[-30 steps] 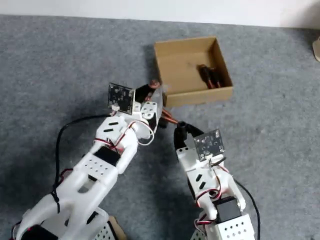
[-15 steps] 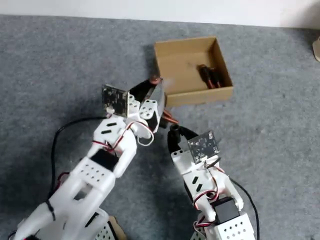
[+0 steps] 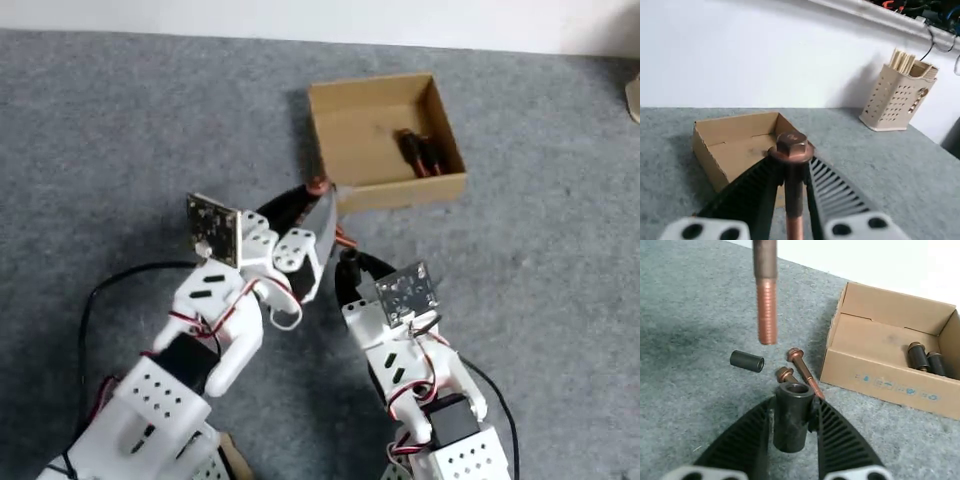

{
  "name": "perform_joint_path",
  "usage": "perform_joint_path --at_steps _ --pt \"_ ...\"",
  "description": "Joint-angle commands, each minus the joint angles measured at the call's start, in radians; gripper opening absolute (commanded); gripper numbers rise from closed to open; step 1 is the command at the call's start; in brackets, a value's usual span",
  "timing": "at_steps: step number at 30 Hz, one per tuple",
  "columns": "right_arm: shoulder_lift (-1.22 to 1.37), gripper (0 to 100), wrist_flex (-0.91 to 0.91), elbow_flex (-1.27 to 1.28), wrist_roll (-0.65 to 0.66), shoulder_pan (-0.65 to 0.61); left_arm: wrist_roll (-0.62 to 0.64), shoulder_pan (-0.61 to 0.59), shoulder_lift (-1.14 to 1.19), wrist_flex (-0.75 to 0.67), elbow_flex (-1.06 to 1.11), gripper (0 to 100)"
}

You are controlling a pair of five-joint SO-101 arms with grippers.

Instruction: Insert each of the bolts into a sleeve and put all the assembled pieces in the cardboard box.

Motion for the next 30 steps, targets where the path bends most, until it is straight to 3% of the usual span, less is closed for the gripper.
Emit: perform_joint_path --at_steps 1,12,27,30 --pt "-0.022 0.5 0.001 0.111 0.012 -0.010 0.074 0.008 -0.056 0.000 0.005 1" --pt "-0.022 0.5 -0.050 0.111 0.018 -0.010 0.201 0.008 -0.056 0.040 0.018 1" --pt "-0.024 0.5 -0.122 0.111 0.020 -0.033 0.192 0.002 -0.054 0.037 -0.013 1" --pt "-0.024 0.5 -0.120 0.111 0.020 -0.053 0.126 0.007 -0.054 0.031 -0.030 1"
